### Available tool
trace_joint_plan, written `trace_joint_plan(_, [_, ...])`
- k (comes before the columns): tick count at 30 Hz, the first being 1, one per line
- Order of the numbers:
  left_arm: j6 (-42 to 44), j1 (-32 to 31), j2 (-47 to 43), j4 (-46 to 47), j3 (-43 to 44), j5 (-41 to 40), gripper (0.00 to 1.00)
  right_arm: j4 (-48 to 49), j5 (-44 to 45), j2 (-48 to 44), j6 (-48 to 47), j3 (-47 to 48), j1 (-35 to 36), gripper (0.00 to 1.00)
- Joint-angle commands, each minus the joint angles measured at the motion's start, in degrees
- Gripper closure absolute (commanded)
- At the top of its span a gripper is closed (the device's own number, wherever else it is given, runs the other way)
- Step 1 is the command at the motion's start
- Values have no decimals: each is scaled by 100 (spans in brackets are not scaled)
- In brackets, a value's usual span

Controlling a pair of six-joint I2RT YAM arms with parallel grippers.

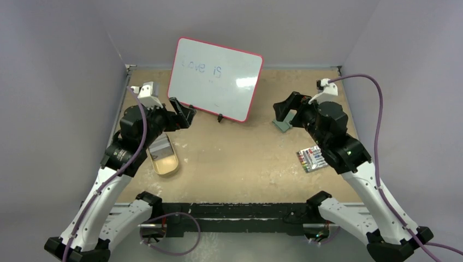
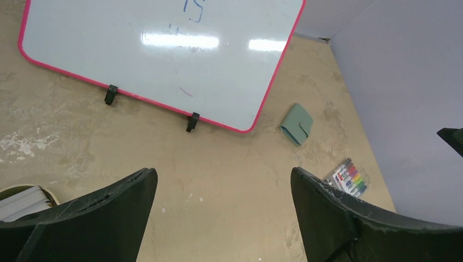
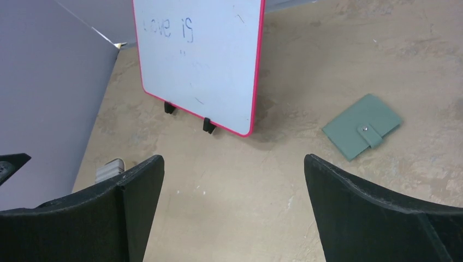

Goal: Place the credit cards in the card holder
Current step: Pick up the card holder from the center of the board.

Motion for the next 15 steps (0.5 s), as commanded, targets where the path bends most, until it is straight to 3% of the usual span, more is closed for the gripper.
trace_joint_plan(1, [-2, 35, 0, 239, -23, -141, 8, 251, 119, 15, 29, -68, 6, 1])
trace_joint_plan(8, [68, 33, 155, 136, -368, -220, 7, 161, 883, 624, -76, -79, 9, 1])
trace_joint_plan(15, [388, 31, 228, 175, -901, -36, 9, -344, 1829, 2201, 44, 191, -396, 2])
